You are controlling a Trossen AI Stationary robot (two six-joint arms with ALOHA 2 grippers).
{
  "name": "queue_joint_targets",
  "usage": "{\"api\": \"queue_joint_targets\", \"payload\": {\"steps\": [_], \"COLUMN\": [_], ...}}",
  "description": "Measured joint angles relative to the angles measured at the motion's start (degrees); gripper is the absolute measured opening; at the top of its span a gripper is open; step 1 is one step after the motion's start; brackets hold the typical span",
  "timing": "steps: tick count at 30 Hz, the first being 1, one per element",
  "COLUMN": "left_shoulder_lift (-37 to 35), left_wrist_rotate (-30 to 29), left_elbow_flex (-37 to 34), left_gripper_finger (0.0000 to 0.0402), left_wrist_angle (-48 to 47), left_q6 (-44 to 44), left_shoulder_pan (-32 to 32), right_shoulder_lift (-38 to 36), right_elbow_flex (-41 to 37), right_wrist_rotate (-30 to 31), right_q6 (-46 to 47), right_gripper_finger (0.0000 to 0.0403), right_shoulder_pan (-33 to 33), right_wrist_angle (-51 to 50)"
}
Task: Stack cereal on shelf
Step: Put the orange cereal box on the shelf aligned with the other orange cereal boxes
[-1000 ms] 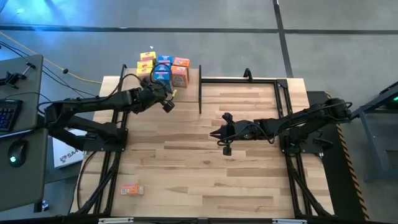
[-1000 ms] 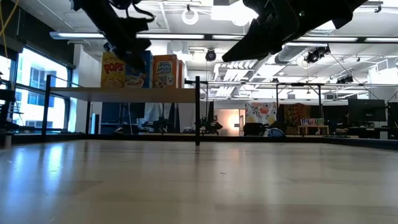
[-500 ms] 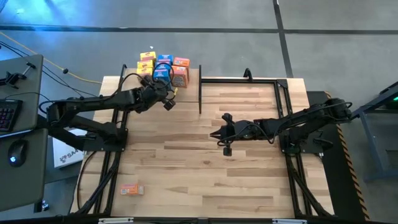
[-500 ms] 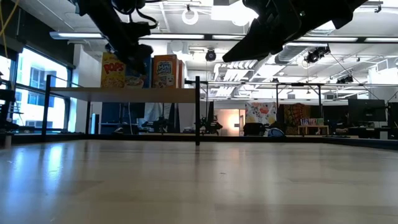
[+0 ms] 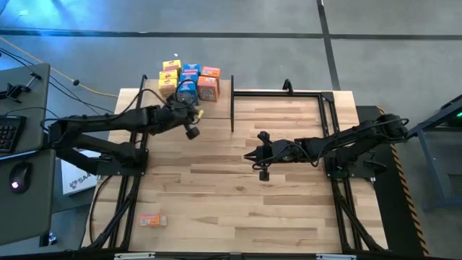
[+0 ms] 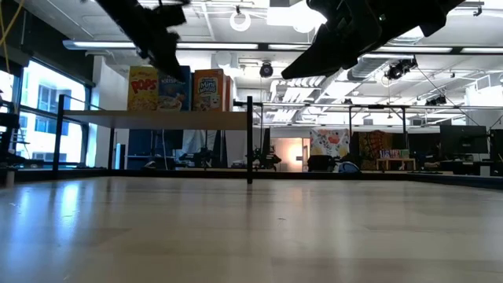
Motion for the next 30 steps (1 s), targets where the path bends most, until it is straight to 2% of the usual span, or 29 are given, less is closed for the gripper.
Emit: {"api": "queue_joint_targets", "payload": {"steps": [7, 9, 15, 18, 21, 26, 30], "left_shoulder_lift": [-3.62, -3.15, -0.19, 2.73, 6.21, 12.73, 18.27], "left_wrist_rotate": [24.76, 29.17, 29.58, 30.55, 34.25, 36.02, 36.20], "left_elbow_flex": [3.15, 3.75, 8.54, 12.22, 16.29, 23.12, 27.42], "left_gripper_finger": [0.0007, 0.0008, 0.0045, 0.0084, 0.0128, 0.0200, 0.0251], "left_wrist_angle": [-12.27, -15.09, -26.76, -34.70, -41.40, -46.02, -48.06], "left_q6": [-11.28, -11.85, -15.63, -24.76, -33.96, -46.82, -55.50], "left_shoulder_pan": [-2.82, -5.38, -17.73, -24.36, -31.45, -43.46, -50.53], "right_shoulder_lift": [0.94, 1.93, 4.64, 4.70, 4.70, 4.70, 4.70], "right_elbow_flex": [0.00, 0.00, 0.00, 0.00, 0.00, 0.00, 0.00], "right_wrist_rotate": [-0.02, -0.15, -1.87, -2.85, -3.10, -3.16, -3.61], "right_q6": [-1.89, -3.10, -5.80, -5.79, -5.75, -5.27, -4.70], "right_gripper_finger": [0.0013, 0.0013, 0.0013, 0.0013, 0.0013, 0.0013, 0.0013], "right_shoulder_pan": [0.00, 0.00, -0.05, -0.05, -0.05, -0.05, -0.01], "right_wrist_angle": [1.60, 3.83, 9.72, 10.15, 10.21, 10.25, 10.19]}}
